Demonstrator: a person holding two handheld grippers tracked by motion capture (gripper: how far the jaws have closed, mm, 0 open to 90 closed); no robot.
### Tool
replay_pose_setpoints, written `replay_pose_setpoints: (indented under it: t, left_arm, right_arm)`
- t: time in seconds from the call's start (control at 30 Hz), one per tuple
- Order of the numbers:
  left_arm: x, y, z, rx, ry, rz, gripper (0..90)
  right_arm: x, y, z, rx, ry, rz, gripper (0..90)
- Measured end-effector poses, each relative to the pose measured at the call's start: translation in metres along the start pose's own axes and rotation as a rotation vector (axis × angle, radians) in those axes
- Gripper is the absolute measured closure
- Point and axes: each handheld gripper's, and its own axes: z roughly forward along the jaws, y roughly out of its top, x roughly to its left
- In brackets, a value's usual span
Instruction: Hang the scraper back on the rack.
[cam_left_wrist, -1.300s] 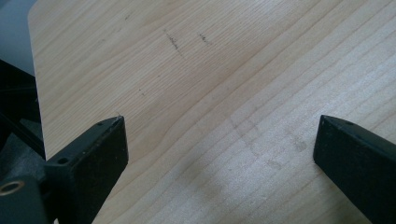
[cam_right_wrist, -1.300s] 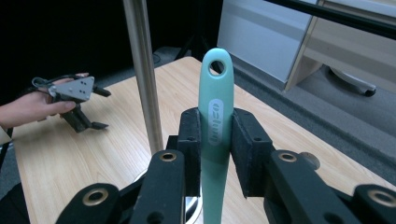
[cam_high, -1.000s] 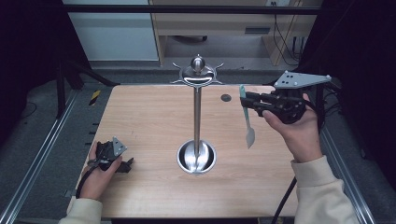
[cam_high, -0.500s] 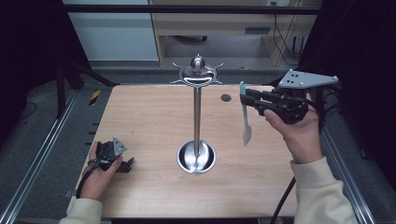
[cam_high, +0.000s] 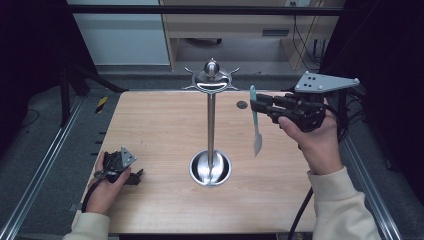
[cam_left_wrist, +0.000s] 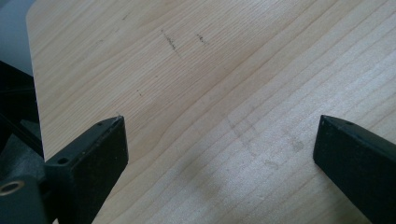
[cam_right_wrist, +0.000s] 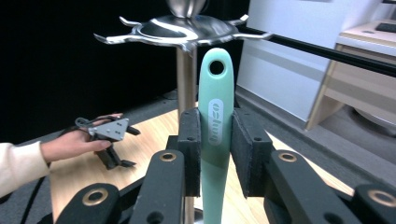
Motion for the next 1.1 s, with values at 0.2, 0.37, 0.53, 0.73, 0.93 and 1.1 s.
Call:
replay_pose_setpoints:
  t: [0.2,0.37,0.53,0.73,0.93,1.1]
  left_arm:
    - [0.0,0.0,0.0,0.001,-0.002,-0.001,2.9]
    - [0.0,0.0,0.0,-0.001,0.0,0.0,2.9]
    - [0.0,0.0,0.0,0.0,-0.001,-0.001,2.8]
    - [0.0,0.0,0.0,0.0,-0.003,-0.001,2.9]
    - [0.0,0.0,0.0,0.0,-0.003,-0.001,2.9]
    - [0.0,0.0,0.0,0.001,-0.003,-0.001,2.9]
  right_arm:
    - [0.003,0.003,0.004,0.002,0.024,-0.003,74.5]
    - [0.005,0.004,0.008,0.014,0.036,-0.007,74.5]
    - [0.005,0.006,0.009,0.007,0.044,-0.007,74.5]
    - [0.006,0.006,0.013,0.018,0.046,-0.008,74.4]
    - [0.006,0.007,0.015,0.019,0.044,-0.008,74.4]
    - [0.007,0.007,0.017,0.028,0.047,-0.007,74.4]
